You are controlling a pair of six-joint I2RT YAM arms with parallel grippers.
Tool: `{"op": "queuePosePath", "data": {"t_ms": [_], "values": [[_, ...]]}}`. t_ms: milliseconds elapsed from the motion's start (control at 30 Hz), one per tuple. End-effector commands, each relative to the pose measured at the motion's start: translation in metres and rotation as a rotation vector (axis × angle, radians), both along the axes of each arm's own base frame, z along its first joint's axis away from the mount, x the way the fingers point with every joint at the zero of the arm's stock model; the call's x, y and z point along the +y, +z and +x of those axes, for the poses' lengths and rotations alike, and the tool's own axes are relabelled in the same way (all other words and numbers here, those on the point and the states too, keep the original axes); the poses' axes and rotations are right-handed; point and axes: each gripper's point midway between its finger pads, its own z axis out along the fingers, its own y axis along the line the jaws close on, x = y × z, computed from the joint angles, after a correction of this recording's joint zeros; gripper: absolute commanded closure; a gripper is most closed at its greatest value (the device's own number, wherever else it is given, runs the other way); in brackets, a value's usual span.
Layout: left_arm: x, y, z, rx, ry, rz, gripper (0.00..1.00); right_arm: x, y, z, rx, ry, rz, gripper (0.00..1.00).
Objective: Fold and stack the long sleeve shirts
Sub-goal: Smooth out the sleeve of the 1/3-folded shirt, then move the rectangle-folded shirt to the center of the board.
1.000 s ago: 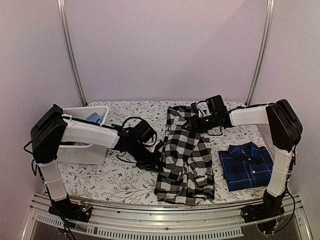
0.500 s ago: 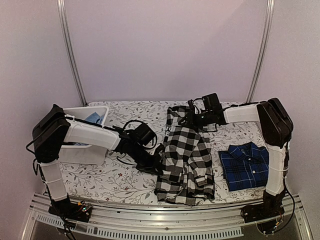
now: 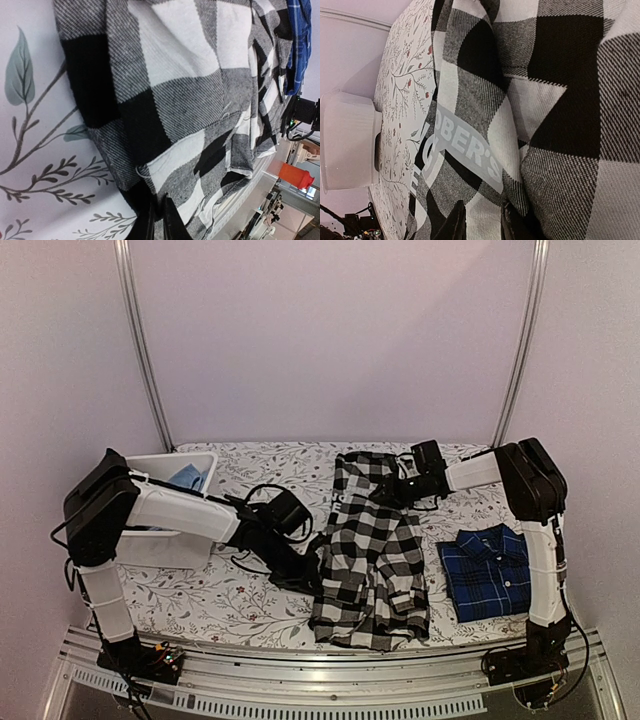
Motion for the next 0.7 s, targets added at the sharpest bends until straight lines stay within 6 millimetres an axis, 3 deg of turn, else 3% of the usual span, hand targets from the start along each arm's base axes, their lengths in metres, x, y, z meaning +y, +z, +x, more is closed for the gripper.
{"op": "queuePosePath", "data": {"t_ms": [0,100,267,400,533,667], "values": [[0.005,0.009,-0.014,-0.004,-0.035,0.011,0.90,-0.001,-0.009,0.006,0.001,-0.004,-0.025,0.77],[0.007,0.020,-0.009,-0.037,-0.032,0.026,0.86,-0.002,0.001,0.006,-0.008,0.003,-0.035,0.76],[0.003,0.056,0.010,-0.134,-0.031,0.037,0.80,-0.003,0.042,0.008,-0.084,0.011,-0.039,0.74],[-0.012,0.078,0.028,-0.199,-0.026,0.005,0.80,-0.005,0.072,0.004,-0.133,0.017,-0.036,0.73],[-0.032,0.083,0.057,-0.255,-0.008,-0.013,0.80,-0.008,0.094,-0.007,-0.165,0.016,-0.022,0.73],[-0.055,0.084,0.097,-0.304,0.030,-0.052,0.80,-0.004,0.096,-0.026,-0.153,0.033,0.003,0.73]]}}
